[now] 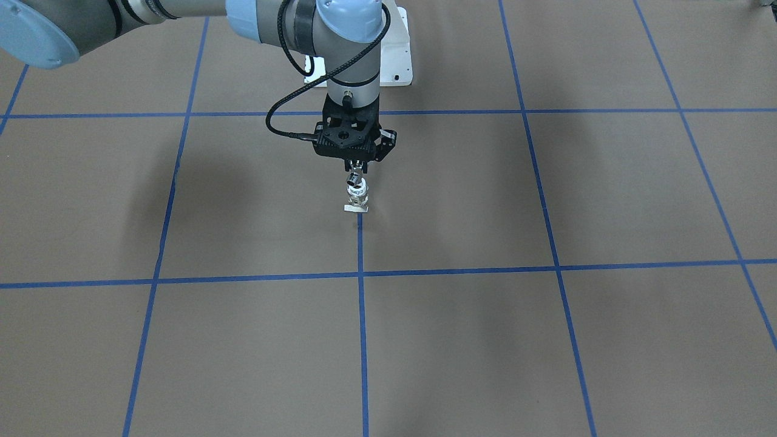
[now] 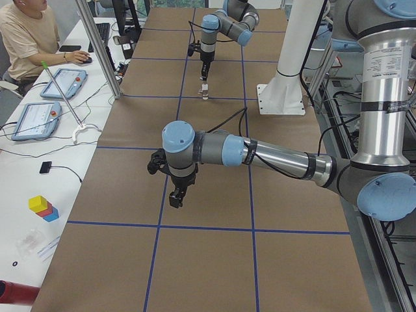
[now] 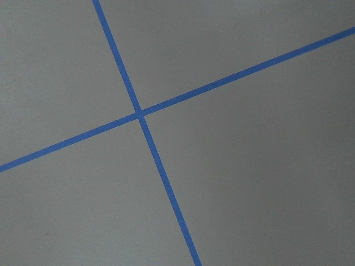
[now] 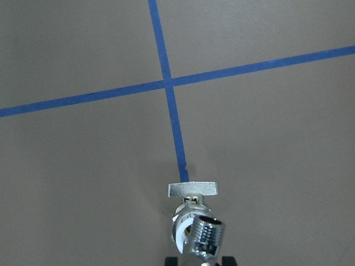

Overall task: Assemble PPR valve and pipe with both arms
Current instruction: 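Lower the chrome fitting onto the valve top and press it in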

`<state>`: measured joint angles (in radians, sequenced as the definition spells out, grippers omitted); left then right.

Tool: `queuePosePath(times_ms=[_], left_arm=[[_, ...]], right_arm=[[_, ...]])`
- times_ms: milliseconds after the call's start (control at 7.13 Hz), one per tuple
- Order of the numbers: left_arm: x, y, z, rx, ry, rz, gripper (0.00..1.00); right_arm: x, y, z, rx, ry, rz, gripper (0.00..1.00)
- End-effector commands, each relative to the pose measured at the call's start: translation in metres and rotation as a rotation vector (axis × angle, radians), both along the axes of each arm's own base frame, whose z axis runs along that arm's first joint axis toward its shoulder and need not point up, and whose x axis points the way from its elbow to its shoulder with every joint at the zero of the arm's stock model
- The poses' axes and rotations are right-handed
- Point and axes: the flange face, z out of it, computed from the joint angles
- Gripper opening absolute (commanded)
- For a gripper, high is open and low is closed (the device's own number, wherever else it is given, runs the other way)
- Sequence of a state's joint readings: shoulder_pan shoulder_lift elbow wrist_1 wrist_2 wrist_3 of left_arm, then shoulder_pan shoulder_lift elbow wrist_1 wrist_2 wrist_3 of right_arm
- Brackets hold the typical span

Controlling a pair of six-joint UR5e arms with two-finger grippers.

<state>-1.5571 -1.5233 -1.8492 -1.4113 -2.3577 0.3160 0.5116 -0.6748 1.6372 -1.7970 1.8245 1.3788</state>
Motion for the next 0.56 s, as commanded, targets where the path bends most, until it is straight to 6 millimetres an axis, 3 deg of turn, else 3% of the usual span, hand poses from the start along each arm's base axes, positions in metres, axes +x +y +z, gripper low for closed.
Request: queuePosePath(times_ms=[0, 421], left_arm=[[0.0001, 0.0000, 0.0004, -0.001, 0.000, 0.000, 1.00], [0.0001, 0.0000, 0.0004, -0.001, 0.000, 0.000, 1.00]], right_arm=[[-0.0009, -0.0010, 0.0004, 0.008, 0.005, 0.004, 0.00], [-0.0068, -0.0051, 0.0024, 0.027, -0.016, 0.008, 0.00]])
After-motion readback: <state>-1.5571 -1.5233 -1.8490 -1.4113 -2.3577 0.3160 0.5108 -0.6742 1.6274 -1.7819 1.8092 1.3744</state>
